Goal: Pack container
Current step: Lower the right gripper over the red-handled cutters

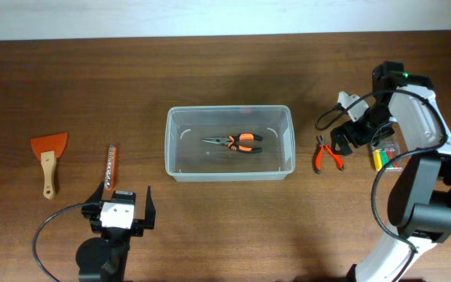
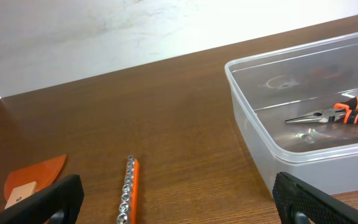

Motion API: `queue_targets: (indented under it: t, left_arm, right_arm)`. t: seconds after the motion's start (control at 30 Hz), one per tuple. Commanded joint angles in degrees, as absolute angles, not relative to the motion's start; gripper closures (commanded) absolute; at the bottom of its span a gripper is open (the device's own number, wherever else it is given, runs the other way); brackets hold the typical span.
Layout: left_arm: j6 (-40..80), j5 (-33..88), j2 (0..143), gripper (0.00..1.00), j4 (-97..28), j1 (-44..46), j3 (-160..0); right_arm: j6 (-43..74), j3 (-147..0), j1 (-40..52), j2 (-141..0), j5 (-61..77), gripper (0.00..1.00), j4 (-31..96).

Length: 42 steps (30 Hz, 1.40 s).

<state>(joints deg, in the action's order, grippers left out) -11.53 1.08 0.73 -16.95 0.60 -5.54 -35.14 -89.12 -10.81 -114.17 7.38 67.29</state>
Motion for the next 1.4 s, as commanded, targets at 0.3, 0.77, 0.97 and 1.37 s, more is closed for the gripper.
queue_targets:
  t: [0.3,0.77,0.97,1.37]
  left_arm:
    - [-11.25,1.67,0.30,0.01,-16.91,0.32,-5.23]
    - [-11.25,1.67,0.30,0.01,-16.91,0.32,-5.23]
    - [-11.25,1.67,0.30,0.01,-16.91,0.32,-5.23]
    - [-11.25,1.67,0.30,0.01,-16.91,0.32,-5.23]
  right_arm:
    - [-35.14,-89.01,-8.93,-114.85,5.02,0.01,65.78]
    - [-35.16,-89.01,-8.88,-115.11,4.23,0.01,65.32]
    - [-35.14,-88.92,-8.91,-116.92,4.21,0.01,65.71]
    - [-34.06,-88.92,-8.88,-119.44,3.99,0.01,65.32]
